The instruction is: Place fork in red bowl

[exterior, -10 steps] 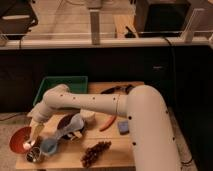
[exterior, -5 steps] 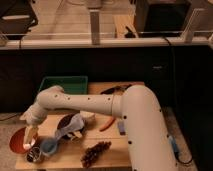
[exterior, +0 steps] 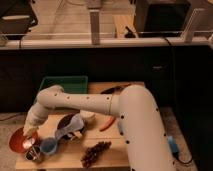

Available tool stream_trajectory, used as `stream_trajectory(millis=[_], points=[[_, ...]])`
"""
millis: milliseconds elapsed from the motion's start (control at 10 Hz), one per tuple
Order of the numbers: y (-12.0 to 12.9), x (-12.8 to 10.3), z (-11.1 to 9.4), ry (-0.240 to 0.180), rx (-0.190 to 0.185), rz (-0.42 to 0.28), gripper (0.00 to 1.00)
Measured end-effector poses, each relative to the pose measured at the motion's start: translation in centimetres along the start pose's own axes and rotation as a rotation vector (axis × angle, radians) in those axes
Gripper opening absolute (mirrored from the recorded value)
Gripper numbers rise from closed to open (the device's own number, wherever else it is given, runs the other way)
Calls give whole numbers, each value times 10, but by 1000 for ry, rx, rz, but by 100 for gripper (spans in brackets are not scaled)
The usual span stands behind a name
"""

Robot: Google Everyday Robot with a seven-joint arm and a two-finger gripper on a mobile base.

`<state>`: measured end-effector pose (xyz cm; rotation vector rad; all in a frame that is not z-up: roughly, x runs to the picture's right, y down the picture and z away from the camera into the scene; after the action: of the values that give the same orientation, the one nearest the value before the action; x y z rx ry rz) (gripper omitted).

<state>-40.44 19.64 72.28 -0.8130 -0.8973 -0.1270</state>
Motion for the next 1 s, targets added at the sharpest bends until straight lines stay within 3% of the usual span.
stream_trajectory(millis=[200,600,1000], points=[[1,3,-3,5,1,3,1],[2,-5,-17,23,39,-37,0],[6,-29,-38,78,77,-94,0]])
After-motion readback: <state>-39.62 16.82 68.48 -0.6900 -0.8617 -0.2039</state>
